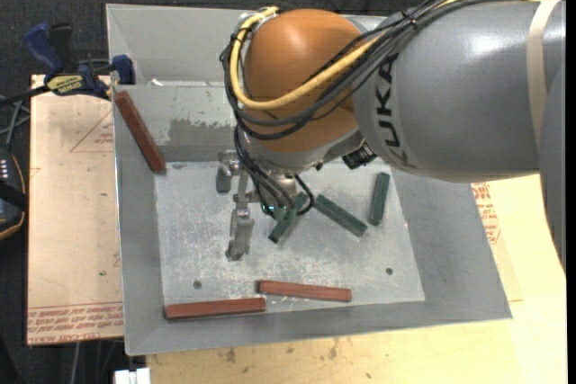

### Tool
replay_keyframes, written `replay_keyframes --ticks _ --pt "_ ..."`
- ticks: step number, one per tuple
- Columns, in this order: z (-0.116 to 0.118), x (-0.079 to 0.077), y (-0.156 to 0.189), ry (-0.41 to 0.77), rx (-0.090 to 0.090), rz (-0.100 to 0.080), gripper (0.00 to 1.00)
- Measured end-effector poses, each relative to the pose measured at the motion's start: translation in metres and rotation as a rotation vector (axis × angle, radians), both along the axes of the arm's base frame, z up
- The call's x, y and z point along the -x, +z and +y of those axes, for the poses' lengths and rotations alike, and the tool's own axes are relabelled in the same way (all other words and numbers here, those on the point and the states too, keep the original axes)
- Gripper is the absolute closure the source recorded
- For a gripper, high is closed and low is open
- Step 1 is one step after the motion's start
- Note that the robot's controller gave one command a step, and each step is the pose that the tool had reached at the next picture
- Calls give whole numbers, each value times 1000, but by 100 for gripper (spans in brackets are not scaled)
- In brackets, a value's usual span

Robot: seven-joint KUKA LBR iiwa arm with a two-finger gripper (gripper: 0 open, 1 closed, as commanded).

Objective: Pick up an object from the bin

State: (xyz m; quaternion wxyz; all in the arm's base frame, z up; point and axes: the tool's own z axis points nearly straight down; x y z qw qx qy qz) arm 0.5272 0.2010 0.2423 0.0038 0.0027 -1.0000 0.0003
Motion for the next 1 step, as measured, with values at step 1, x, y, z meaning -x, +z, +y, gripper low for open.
replay_keyframes --ticks 1 --pt "-1 -2 4 -4 -2 -8 0"
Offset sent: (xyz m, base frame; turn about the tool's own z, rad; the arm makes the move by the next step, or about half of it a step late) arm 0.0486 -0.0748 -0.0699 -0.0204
